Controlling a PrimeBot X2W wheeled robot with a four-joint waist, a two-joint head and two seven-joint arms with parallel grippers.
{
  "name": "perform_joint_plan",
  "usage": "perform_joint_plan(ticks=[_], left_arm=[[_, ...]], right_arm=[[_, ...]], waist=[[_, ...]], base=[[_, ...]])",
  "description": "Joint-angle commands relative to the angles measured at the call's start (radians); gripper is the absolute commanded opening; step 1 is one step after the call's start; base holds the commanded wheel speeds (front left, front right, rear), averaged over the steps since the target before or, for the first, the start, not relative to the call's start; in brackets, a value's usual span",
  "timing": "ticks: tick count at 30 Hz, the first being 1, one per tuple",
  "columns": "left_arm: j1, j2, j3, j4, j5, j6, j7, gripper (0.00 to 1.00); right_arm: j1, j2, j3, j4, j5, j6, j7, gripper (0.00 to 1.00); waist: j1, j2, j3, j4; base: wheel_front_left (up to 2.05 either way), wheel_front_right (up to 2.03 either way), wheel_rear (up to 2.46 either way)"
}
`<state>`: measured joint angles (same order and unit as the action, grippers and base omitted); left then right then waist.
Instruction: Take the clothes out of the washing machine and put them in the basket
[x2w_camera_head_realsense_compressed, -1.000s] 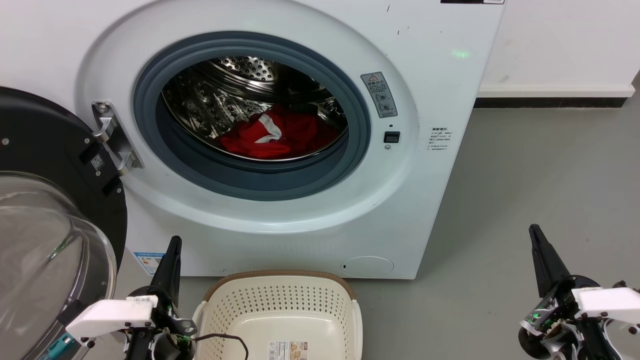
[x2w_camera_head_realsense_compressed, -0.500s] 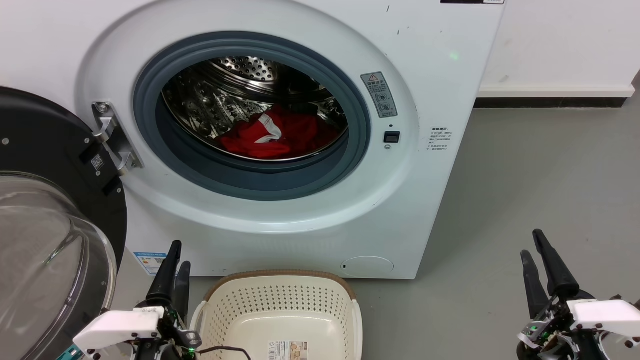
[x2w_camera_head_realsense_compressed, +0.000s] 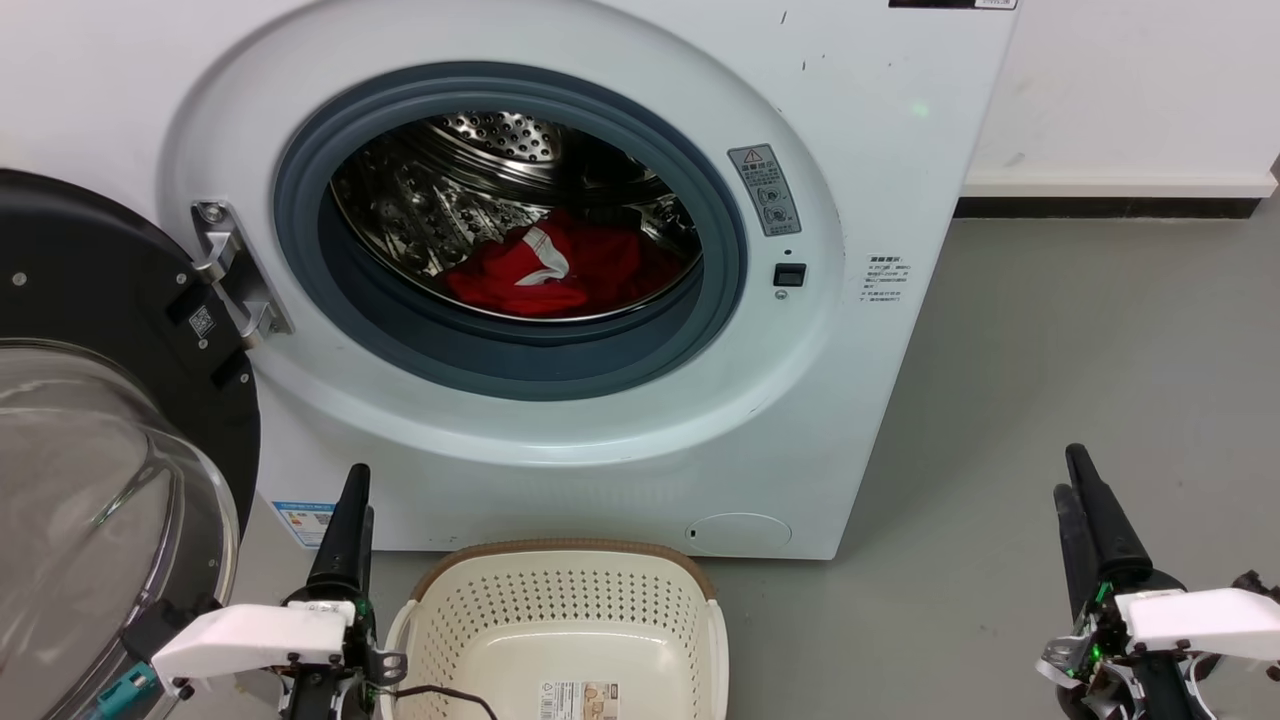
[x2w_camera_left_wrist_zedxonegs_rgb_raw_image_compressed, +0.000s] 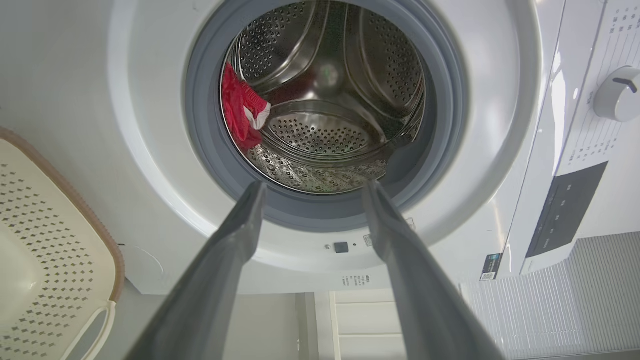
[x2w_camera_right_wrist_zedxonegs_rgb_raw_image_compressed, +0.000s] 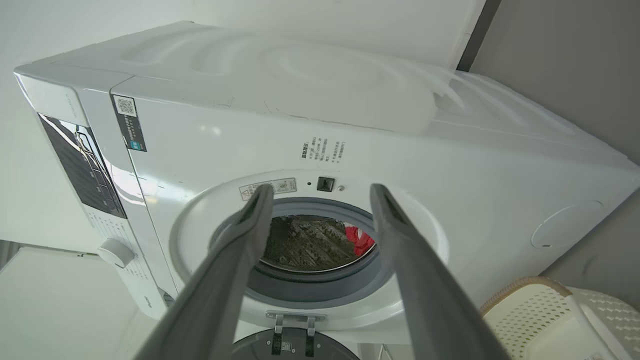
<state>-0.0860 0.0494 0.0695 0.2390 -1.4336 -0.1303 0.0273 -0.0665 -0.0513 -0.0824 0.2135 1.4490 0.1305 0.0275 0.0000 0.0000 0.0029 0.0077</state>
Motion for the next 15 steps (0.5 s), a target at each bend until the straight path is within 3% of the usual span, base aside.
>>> perform_joint_plan(ticks=[1, 15], left_arm=[[-0.03, 0.005, -0.004, -0.025, 0.05, 0.0, -0.012, 1.0], [-0.035, 0.001, -0.03, -0.072, 0.313, 0.0, -0.064, 1.0]], right_arm=[[-0.01, 0.0, 0.003, -0.03, -0.048, 0.0, -0.011, 1.0], [-0.006, 0.0, 0.023, -0.094, -0.352, 0.0, -0.064, 1.0]], waist=[[0.0, 0.0, 0.0, 0.001], [0.0, 0.0, 0.005, 0.013]], base=[[0.0, 0.0, 0.0], [0.0, 0.0, 0.0]])
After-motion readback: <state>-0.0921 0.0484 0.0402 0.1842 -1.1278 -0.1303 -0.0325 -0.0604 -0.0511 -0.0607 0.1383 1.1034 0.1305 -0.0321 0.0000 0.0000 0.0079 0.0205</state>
